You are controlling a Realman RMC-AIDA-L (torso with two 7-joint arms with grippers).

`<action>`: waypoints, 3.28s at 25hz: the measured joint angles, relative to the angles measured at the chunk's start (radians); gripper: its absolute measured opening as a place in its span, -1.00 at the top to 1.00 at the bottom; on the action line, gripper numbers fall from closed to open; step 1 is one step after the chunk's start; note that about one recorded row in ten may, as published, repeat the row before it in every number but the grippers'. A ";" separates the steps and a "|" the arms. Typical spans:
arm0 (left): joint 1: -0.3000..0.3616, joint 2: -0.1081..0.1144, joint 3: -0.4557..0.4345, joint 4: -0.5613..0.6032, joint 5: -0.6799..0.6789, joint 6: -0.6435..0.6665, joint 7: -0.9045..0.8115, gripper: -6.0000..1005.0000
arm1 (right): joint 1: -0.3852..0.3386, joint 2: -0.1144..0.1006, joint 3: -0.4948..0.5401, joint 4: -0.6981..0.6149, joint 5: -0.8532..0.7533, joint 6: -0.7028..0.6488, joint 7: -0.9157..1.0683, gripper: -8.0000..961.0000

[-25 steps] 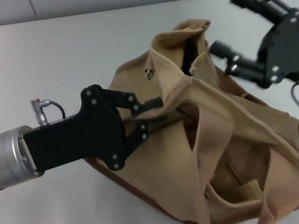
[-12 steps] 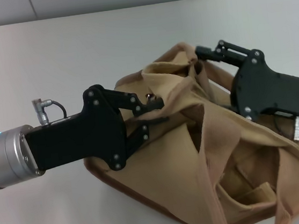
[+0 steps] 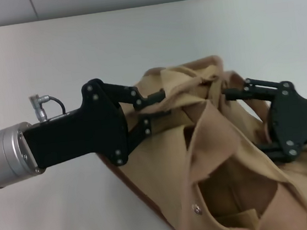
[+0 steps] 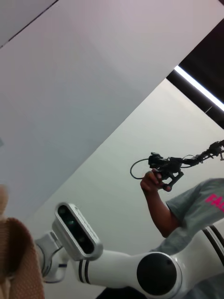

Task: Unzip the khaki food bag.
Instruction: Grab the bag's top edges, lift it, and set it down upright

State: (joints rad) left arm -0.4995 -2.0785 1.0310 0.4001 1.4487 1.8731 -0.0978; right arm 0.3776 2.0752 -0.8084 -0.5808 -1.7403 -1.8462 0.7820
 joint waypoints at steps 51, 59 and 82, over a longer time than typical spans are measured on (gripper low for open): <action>0.034 -0.002 0.034 0.026 -0.115 0.002 0.170 0.84 | 0.132 0.004 0.112 0.071 -0.107 0.222 0.339 -0.39; 0.026 -0.002 0.058 0.017 -0.116 -0.016 0.172 0.84 | 0.056 0.008 0.158 0.068 0.121 0.116 0.338 -0.45; 0.026 -0.002 0.078 0.017 -0.114 -0.026 0.171 0.84 | 0.247 0.014 0.023 0.237 0.164 0.143 0.264 -0.45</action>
State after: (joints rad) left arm -0.4740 -2.0800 1.1090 0.4172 1.3350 1.8467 0.0736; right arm 0.6244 2.0891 -0.7851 -0.3436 -1.5766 -1.7031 1.0462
